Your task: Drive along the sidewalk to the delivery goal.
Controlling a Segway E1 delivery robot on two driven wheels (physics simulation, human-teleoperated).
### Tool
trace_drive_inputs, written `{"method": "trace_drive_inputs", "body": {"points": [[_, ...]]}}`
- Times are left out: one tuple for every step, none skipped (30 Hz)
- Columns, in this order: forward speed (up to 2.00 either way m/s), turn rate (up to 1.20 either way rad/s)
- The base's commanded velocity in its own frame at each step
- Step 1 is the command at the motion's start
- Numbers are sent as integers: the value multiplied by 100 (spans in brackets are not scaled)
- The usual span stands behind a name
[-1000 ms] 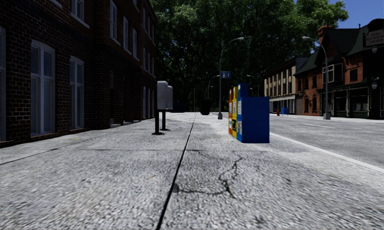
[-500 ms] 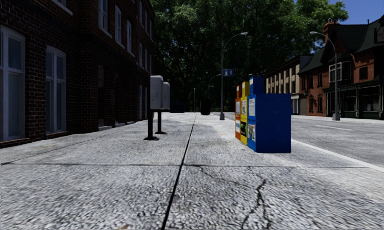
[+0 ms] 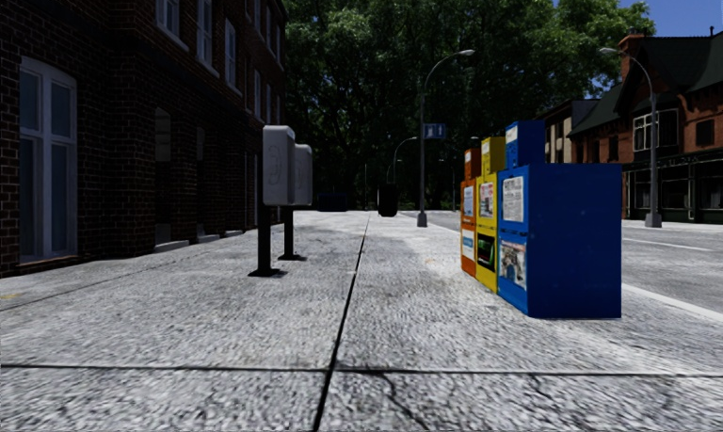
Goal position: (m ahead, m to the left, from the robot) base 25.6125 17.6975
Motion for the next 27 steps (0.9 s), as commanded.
{"method": "trace_drive_inputs", "body": {"points": [[200,0],[200,0],[200,0],[200,0],[200,0],[200,0],[200,0],[200,0],[200,0],[200,0],[200,0],[200,0],[200,0],[200,0],[200,0],[200,0],[200,0],[200,0],[200,0],[200,0],[200,0],[200,0],[200,0],[200,0],[200,0],[200,0],[200,0]]}}
